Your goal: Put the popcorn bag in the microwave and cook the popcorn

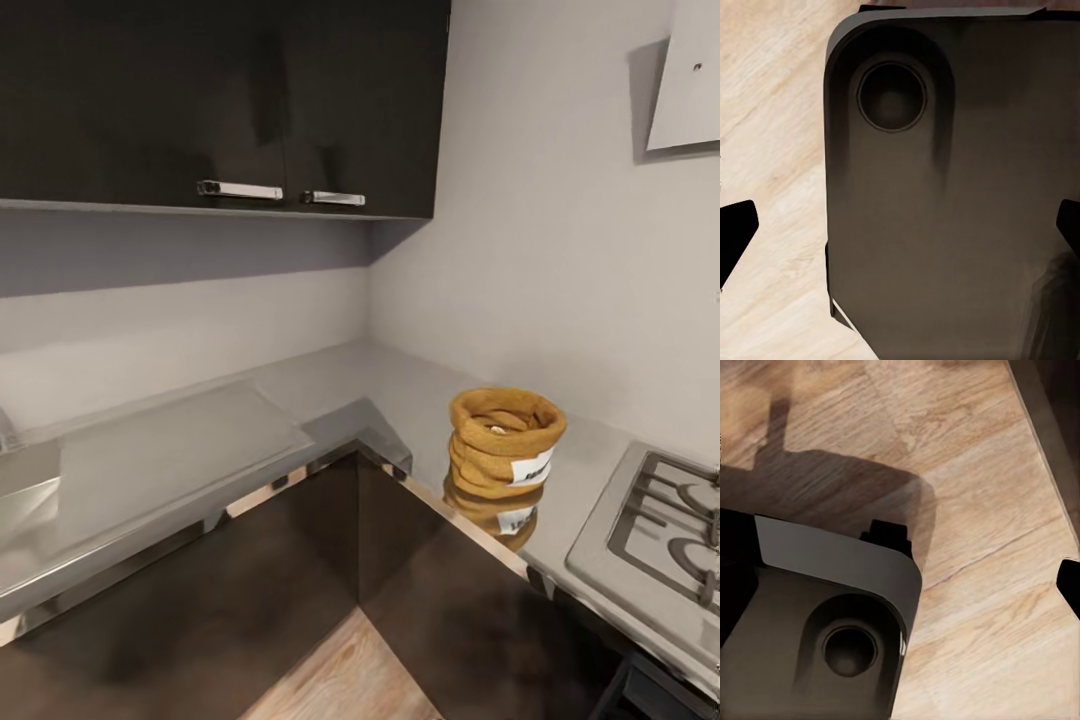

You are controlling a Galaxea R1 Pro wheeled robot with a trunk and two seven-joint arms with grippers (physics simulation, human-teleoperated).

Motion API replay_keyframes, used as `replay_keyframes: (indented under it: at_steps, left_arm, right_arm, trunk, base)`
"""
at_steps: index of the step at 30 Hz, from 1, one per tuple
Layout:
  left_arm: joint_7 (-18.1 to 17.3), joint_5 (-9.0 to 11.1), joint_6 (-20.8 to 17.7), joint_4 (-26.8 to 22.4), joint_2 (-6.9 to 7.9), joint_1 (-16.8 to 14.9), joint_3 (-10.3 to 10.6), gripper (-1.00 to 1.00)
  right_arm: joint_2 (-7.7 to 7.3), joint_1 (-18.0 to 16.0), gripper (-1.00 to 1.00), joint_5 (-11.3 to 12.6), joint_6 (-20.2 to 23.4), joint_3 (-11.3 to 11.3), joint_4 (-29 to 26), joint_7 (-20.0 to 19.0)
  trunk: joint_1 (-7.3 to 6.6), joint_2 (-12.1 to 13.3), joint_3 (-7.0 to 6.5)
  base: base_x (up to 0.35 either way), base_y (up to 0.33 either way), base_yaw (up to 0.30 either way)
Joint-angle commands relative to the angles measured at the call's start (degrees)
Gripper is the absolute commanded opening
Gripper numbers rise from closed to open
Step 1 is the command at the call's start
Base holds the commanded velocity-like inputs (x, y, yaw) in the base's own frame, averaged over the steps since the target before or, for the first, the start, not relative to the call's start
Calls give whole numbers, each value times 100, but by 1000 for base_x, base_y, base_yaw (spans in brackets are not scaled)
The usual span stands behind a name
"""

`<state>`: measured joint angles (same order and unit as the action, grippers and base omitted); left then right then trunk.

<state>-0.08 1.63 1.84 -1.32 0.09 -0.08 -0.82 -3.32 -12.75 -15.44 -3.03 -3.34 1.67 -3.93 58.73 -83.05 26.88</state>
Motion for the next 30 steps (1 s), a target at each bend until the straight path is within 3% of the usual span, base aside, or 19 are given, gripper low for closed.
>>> replay_keyframes:
  at_steps: [1, 30]
  left_arm:
    - [-1, 15, 16, 0, 0, -1, -6, 100]
    - [-1, 3, 27, 0, 0, -1, -15, 100]
  right_arm:
    - [5, -8, 100, -40, -22, -36, 18, -11]
    - [5, -8, 100, -30, 28, -44, 18, -2]
  trunk:
    - [0, -3, 5]
    - [0, -3, 5]
  base:
    - [8, 0, -201]
    - [0, 0, -240]
